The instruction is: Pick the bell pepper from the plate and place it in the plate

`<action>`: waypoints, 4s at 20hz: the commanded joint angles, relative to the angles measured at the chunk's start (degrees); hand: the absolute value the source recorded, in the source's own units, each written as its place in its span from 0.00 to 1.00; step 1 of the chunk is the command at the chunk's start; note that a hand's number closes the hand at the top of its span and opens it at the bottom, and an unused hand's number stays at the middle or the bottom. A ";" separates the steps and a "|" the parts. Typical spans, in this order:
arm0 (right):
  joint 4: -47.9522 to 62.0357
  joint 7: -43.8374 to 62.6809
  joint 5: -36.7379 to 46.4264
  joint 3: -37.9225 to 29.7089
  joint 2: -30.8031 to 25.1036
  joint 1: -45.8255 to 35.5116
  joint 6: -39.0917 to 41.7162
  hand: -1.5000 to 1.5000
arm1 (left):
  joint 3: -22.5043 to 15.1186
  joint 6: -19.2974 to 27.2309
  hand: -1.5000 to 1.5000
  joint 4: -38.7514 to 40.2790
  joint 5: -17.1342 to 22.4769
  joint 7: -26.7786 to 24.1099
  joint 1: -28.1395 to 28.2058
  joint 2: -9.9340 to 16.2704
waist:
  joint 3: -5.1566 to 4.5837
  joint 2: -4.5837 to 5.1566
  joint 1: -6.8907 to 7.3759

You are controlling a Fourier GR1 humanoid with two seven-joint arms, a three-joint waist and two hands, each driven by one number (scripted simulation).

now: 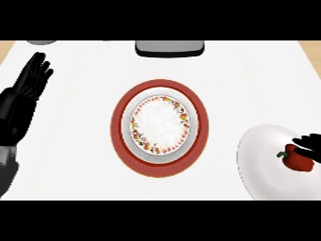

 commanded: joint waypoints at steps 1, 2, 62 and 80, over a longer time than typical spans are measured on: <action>-3.94 9.67 6.66 3.09 -2.90 -0.37 4.51 0.00 | 1.33 -1.79 0.50 0.93 0.67 0.56 -2.35 0.59 | 0.07 0.22 0.73; -4.33 11.45 6.71 3.10 -1.68 -0.80 5.67 0.00 | 0.38 -1.30 0.50 -0.16 -0.16 -0.48 0.26 -0.90 | 0.11 0.17 1.03; 1.08 30.53 27.16 -15.24 39.22 6.46 -14.51 1.00 | 10.94 -9.46 0.50 2.43 -11.00 1.54 -1.67 -10.08 | 0.03 -0.16 -1.57; -26.07 51.34 23.15 4.33 52.51 -11.30 0.29 1.00 | 12.99 -13.36 0.50 -0.45 -9.20 2.62 -0.92 -9.88 | 0.14 0.27 1.43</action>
